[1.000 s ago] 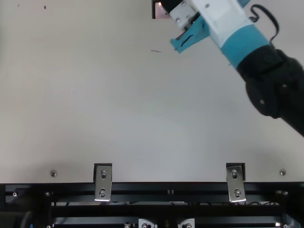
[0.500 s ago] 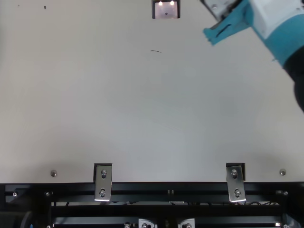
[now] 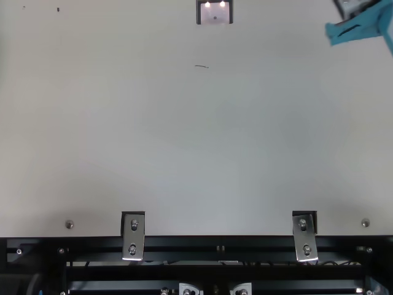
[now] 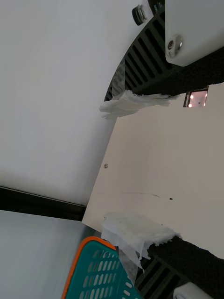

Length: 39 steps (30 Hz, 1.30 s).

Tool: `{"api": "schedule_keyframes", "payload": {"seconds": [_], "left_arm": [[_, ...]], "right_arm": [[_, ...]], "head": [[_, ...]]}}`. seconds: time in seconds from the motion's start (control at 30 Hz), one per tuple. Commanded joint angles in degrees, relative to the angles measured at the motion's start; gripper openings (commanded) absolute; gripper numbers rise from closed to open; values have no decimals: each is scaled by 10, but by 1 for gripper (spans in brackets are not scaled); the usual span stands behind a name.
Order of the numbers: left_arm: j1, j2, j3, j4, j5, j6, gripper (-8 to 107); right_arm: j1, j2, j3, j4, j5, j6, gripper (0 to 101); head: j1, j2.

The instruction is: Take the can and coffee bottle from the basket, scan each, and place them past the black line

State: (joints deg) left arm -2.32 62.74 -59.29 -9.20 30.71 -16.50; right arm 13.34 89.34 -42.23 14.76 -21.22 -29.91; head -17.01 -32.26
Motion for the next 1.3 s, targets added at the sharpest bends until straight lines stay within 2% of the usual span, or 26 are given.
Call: {"api": "schedule_keyframes", "payload": {"seconds": [0.0,0.23,0.5,0.77,1.0,1.27], "left_arm": [[0,0,0,0,0,0,90],[0,0,0,0,0,0,90],[0,0,0,0,0,0,90],[0,0,0,0,0,0,90],[0,0,0,0,0,0,90],[0,0,0,0,0,0,90]], "right_arm": [[-12,6,16,13,-47,-2,0],[-51,26,52,46,-123,-7,0],[-100,40,75,57,-165,-5,0],[-155,55,90,81,-200,-19,0],[-202,86,103,98,-245,-26,0],[-256,135,113,85,-291,-23,0]], "head": [[0,-26],[-1,-99],[-20,-184],[-20,-184],[-20,-184],[-20,-184]]}}
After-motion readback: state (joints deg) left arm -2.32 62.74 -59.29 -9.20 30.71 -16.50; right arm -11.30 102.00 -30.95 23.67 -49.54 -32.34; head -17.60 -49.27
